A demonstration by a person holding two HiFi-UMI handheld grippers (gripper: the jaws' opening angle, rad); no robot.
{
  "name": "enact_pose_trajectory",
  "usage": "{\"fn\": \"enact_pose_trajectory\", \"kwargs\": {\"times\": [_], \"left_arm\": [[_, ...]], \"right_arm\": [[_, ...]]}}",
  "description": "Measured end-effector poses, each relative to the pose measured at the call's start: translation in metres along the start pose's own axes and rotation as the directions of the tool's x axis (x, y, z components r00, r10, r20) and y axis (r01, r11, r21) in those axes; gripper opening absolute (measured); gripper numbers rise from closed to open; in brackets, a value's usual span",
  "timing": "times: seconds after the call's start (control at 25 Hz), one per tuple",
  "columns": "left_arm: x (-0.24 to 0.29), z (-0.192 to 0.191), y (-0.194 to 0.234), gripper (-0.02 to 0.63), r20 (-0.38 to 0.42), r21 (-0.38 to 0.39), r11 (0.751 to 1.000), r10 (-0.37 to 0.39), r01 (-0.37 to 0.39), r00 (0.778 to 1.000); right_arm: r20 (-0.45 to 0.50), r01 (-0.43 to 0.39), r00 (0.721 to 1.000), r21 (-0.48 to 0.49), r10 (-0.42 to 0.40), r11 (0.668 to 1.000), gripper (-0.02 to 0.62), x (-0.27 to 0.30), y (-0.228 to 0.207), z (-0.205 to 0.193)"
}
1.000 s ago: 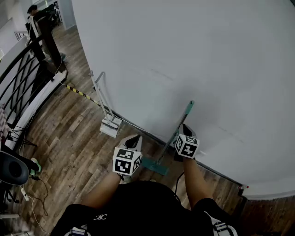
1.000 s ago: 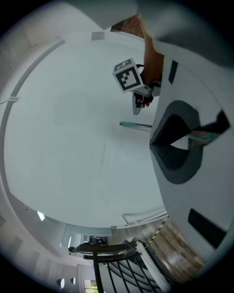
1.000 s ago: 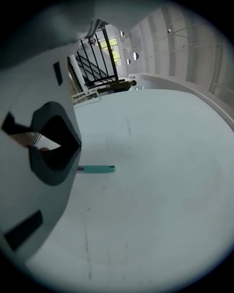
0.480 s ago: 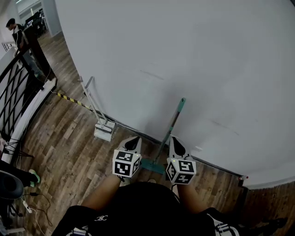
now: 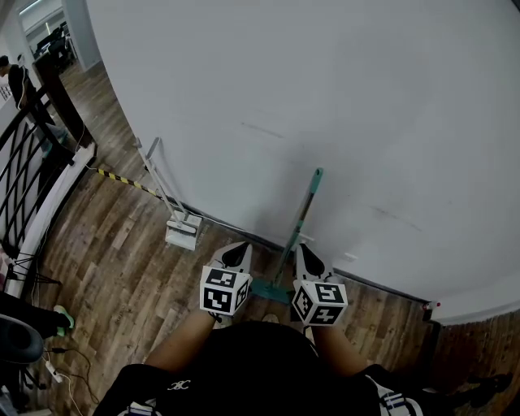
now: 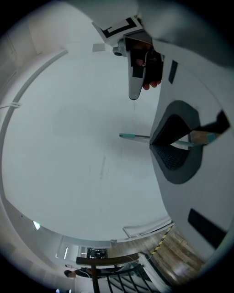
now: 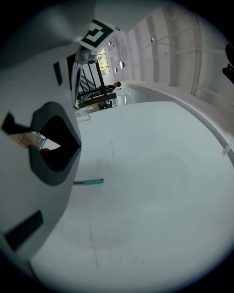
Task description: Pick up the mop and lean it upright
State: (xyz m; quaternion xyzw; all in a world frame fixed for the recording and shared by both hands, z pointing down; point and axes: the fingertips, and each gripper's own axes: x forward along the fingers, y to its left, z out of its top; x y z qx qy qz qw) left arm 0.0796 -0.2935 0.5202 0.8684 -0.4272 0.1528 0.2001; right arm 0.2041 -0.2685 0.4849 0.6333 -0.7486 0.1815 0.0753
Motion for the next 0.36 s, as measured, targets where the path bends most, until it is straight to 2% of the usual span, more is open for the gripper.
{"fn": "enact_pose_trajectory", "kwargs": {"times": [0.36], "left_arm": [[0.0022,-0.0014,0.0029,-0.003,-0.006,-0.003,1.0,0.003,-0.003,1.0]], "right_arm": [[-0.025,-0.002,1.0,0.001,0.002,1.0,0.014,0.0041,-0.0026,-0.008]]}}
